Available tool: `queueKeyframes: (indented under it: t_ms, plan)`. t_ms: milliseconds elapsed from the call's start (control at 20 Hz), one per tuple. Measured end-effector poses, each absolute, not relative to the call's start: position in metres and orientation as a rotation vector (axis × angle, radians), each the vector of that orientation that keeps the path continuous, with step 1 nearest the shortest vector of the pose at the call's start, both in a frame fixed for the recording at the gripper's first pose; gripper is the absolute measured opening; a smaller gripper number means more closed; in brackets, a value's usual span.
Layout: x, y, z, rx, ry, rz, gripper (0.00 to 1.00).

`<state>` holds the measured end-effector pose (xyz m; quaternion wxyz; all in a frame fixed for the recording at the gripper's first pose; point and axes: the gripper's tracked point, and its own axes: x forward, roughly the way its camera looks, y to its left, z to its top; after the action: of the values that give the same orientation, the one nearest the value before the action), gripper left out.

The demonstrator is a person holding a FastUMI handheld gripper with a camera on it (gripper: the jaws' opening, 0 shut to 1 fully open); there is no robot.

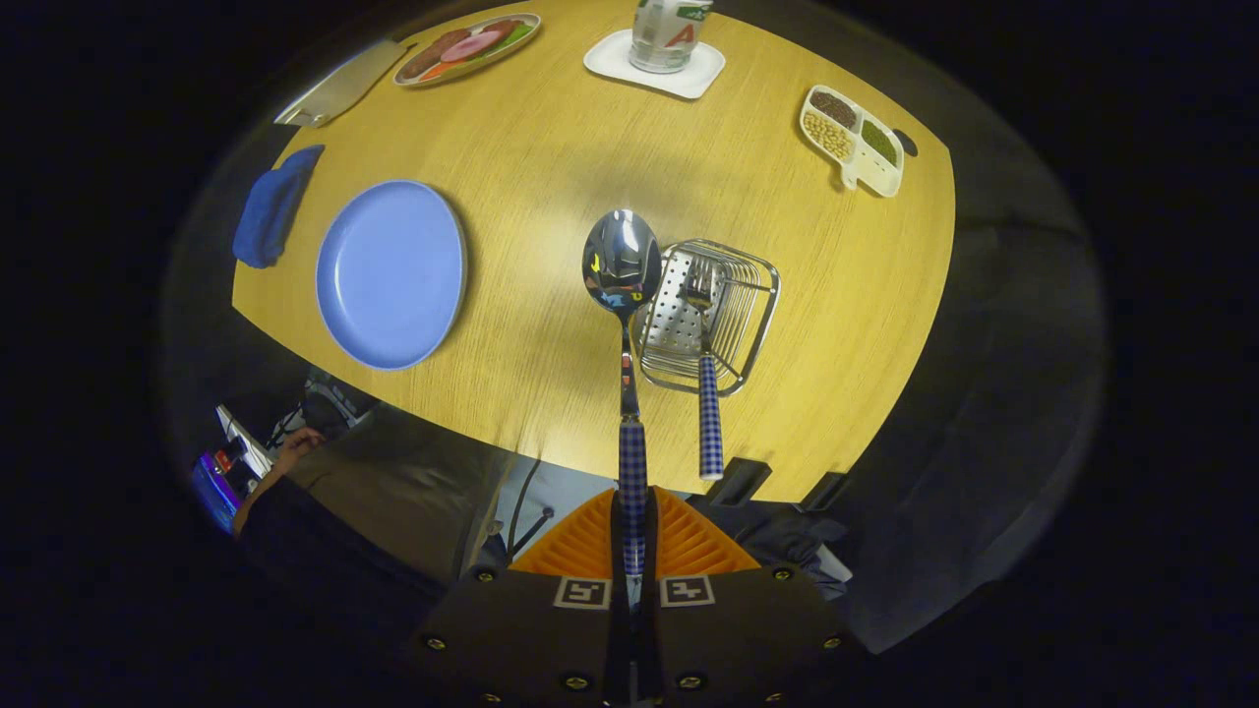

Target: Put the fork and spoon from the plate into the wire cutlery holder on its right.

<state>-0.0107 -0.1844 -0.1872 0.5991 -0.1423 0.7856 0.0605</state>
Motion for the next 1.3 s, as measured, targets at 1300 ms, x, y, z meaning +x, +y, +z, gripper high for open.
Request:
queueKeyframes:
  t_ms: [1300]
  plan:
    - [-0.014,-0.200,-0.206,-0.280,2.203,0.029,0.04]
